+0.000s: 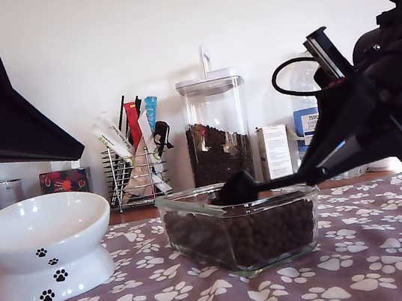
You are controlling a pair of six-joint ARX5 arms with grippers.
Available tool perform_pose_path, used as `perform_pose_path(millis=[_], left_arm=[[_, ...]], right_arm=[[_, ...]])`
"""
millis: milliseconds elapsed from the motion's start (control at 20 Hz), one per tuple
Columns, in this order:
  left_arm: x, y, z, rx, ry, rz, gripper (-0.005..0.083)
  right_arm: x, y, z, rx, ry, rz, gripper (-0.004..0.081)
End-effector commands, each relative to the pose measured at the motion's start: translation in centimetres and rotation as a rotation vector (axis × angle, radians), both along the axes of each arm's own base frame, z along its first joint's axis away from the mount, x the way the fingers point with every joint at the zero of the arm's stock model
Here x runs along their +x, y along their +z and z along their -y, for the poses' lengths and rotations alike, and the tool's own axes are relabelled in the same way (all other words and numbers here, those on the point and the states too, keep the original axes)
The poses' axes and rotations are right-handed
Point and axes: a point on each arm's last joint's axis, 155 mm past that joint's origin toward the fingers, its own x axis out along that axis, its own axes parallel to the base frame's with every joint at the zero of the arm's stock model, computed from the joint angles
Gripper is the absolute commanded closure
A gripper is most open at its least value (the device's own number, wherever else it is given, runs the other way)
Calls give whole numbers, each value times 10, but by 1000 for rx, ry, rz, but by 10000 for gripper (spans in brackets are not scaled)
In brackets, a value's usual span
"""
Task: Measure one spoon of cat food and pour it into the food bowl
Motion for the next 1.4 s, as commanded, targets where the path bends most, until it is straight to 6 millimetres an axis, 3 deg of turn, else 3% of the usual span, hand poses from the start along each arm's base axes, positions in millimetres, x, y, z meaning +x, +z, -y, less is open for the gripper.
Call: perform_pose_path(millis=[0,200,450,750,1000,1350], left_arm=[[-2,-5,0,6,-6,-2,793],[-2,-5,0,6,-6,-1,793],[-2,-5,0,5,-6,-1,793],[-3,-5,0,4,-9,-3,793],[-3,-5,0,5,-10,-3,793],[-4,-5,1,3,-16,-7,793]], right_arm=[[0,-3,1,-22,3,11,782],[0,-7,4,-51,-5,3,773],[1,-7,4,-51,-6,9,607],[7,-6,3,-48,-15,26,586],[7,-5,3,-48,-15,29,512],[24,12,0,-46,-18,81,505]])
